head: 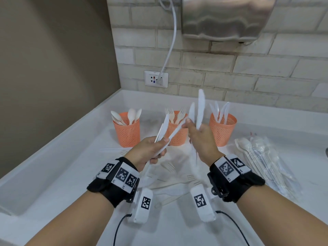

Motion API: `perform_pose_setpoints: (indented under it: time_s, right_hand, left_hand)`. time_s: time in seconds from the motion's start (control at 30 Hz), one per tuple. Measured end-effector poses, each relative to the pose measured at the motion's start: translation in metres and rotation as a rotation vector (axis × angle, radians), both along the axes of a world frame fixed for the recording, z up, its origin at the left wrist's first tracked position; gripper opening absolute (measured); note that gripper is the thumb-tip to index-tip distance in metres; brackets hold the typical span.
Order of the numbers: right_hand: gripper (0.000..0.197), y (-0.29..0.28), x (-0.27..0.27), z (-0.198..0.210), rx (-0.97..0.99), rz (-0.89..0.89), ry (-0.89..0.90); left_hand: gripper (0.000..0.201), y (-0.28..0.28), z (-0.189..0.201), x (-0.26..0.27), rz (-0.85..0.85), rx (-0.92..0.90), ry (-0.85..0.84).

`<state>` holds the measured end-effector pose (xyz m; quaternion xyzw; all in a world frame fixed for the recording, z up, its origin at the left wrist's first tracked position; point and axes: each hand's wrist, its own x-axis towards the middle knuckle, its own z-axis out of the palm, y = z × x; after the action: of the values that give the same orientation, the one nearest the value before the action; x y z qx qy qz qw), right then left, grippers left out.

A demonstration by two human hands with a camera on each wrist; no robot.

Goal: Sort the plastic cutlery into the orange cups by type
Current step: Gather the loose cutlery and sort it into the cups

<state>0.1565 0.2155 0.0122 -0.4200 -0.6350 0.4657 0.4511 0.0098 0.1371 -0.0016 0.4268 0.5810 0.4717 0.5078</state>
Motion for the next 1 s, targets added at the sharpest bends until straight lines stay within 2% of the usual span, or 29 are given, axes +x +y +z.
perform_pose_setpoints:
  time_s: [0.07, 0.13, 0.2, 0.27, 0.3, 0.37, 0.4, 0.43, 0.47, 0.53, 0.6, 0.67, 0.73, 0.8, 0.87, 1.0]
  right_hand:
    - [0.03, -0.003, 0.002, 0.004, 0.28, 0.091, -0.163]
    - [0.029, -0.005, 0.003, 0.004, 0.445, 0.252, -0.35]
    - [0.024, -0.003, 0.005, 0.002, 0.438, 0.375, -0.468]
    - [0.005, -0.001, 0.007, 0.002, 0.362, 0.463, -0.494]
    - [0.014, -0.002, 0.007, 0.001, 0.396, 0.484, -0.521]
    - [0.005, 0.001, 0.006, -0.001, 0.536, 0.485, -0.665]
    - [0.019, 0.001, 0.005, -0.003, 0.609, 0.449, -0.778]
    - [0.026, 0.003, 0.004, -0.006, 0.668, 0.39, -0.891]
    - [0.028, 0.005, 0.004, -0.008, 0.723, 0.314, -0.932]
    - [0.031, 0.007, 0.007, -0.01, 0.791, 0.237, -0.901]
    - [0.023, 0.009, 0.008, -0.01, 0.768, 0.168, -0.816]
    - [0.022, 0.01, 0.006, -0.006, 0.655, 0.103, -0.738]
    - [0.022, 0.009, 0.003, 0.0, 0.437, 0.109, -0.551]
    - [0.025, 0.003, -0.002, 0.007, 0.215, 0.166, -0.288]
    - [0.028, 0.0, -0.006, 0.01, 0.073, 0.205, -0.136]
    - [0.017, 0.002, -0.008, 0.006, -0.142, 0.219, -0.045]
  left_hand:
    - [0.019, 0.0, 0.002, -0.002, -0.019, -0.02, 0.027]
    - [0.022, 0.001, 0.004, -0.003, -0.032, -0.024, 0.007]
    - [0.025, 0.002, 0.005, -0.003, -0.027, -0.043, -0.027]
    - [0.021, 0.002, 0.004, -0.004, -0.019, -0.09, -0.108]
    - [0.017, 0.003, 0.002, -0.004, -0.014, -0.117, -0.157]
    - [0.012, 0.003, 0.0, -0.004, -0.02, -0.146, -0.243]
    - [0.012, 0.004, 0.0, -0.004, -0.031, -0.148, -0.293]
    - [0.014, 0.005, 0.0, -0.004, -0.041, -0.147, -0.35]
    - [0.018, 0.006, 0.002, -0.004, -0.044, -0.146, -0.409]
    - [0.033, 0.008, 0.005, -0.005, -0.029, -0.151, -0.504]
    - [0.036, 0.01, 0.008, -0.007, -0.023, -0.139, -0.561]
    - [0.032, 0.012, 0.009, -0.006, -0.006, -0.112, -0.605]
    - [0.031, 0.012, 0.009, -0.002, 0.004, -0.091, -0.618]
    - [0.03, 0.014, 0.009, 0.003, -0.015, -0.062, -0.569]
    - [0.029, 0.016, 0.01, 0.009, -0.051, -0.036, -0.492]
    - [0.025, 0.021, 0.009, 0.019, -0.109, -0.004, -0.36]
